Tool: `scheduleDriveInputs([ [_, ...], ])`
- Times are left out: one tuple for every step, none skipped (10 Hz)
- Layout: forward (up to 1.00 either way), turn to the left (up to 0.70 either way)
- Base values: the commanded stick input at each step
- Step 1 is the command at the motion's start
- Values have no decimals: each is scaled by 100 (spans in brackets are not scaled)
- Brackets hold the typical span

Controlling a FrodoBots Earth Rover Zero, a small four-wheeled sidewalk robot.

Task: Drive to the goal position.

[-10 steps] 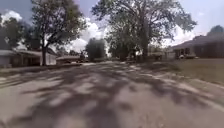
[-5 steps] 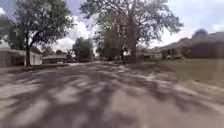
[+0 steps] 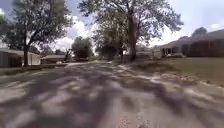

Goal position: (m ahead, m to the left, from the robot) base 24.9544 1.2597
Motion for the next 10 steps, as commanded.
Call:
scheduleDriveInputs([
  [70, 0],
  [70, 0],
  [70, 0],
  [70, 0],
  [70, 0],
  [70, 0],
  [70, 0],
  [70, 0],
  [70, 0],
  [70, 0],
])
